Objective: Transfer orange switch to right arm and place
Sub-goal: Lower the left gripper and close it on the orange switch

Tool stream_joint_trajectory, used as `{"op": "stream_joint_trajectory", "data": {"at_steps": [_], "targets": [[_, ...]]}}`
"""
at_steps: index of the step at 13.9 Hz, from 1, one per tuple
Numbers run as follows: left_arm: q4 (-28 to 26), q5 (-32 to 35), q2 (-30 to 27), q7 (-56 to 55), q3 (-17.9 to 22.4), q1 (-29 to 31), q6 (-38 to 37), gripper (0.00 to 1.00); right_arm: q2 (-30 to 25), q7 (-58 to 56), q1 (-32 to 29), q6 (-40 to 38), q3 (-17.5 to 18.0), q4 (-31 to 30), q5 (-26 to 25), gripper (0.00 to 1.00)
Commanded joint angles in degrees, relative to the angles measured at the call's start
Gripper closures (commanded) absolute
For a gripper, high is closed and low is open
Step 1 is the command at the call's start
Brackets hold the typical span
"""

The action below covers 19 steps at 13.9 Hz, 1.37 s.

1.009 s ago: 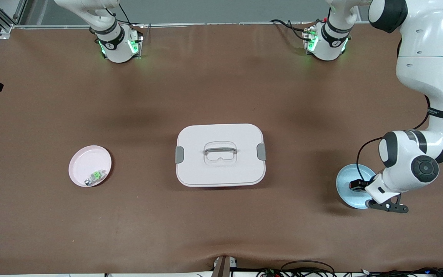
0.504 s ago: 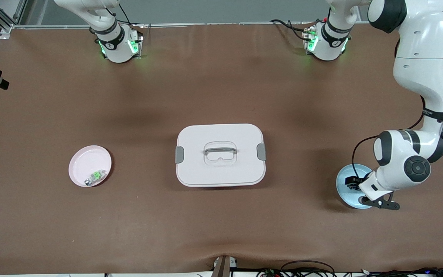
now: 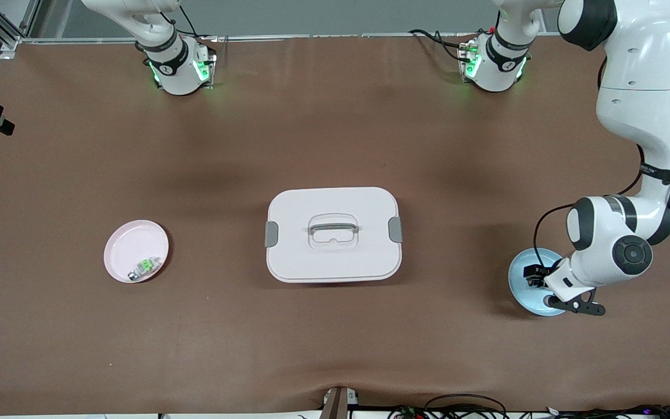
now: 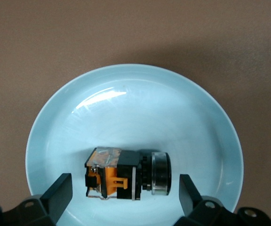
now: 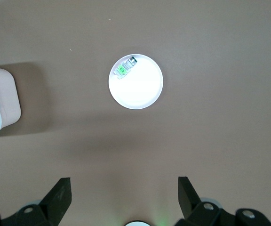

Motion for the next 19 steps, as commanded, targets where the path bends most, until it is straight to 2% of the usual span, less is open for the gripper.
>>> {"op": "stream_joint_trajectory", "data": {"at_steps": [1, 8, 10, 15, 16, 19], "targets": [[-0.6, 0.4, 0.0, 0.2, -0.3, 0.3, -0.2, 0.0, -0.5, -0.3, -0.3, 0.0, -0.1, 0.3, 0.7, 0.0], [-0.5, 0.2, 0.1, -0.3, -0.3, 0.0, -0.2, 0.0, -0.6, -0.3, -0.3, 0.5, -0.2, 0.3, 0.6, 0.0], [-0.4, 0.3, 0.2, -0.2, -0.3, 0.0, -0.2, 0.31, -0.6, -0.3, -0.4, 0.3, -0.2, 0.4, 0.7, 0.0], [-0.3, 0.2, 0.2, -0.3, -0.3, -0.1, -0.2, 0.73, -0.8, -0.3, -0.5, 0.2, -0.4, 0.4, 0.7, 0.0], [-0.3, 0.2, 0.2, -0.3, -0.3, -0.1, -0.2, 0.77, -0.8, -0.3, -0.5, 0.3, -0.4, 0.3, 0.7, 0.0], [-0.3, 0.2, -0.4, 0.6, -0.3, 0.2, -0.4, 0.77, -0.8, -0.3, -0.5, 0.3, -0.4, 0.3, 0.7, 0.0]]}}
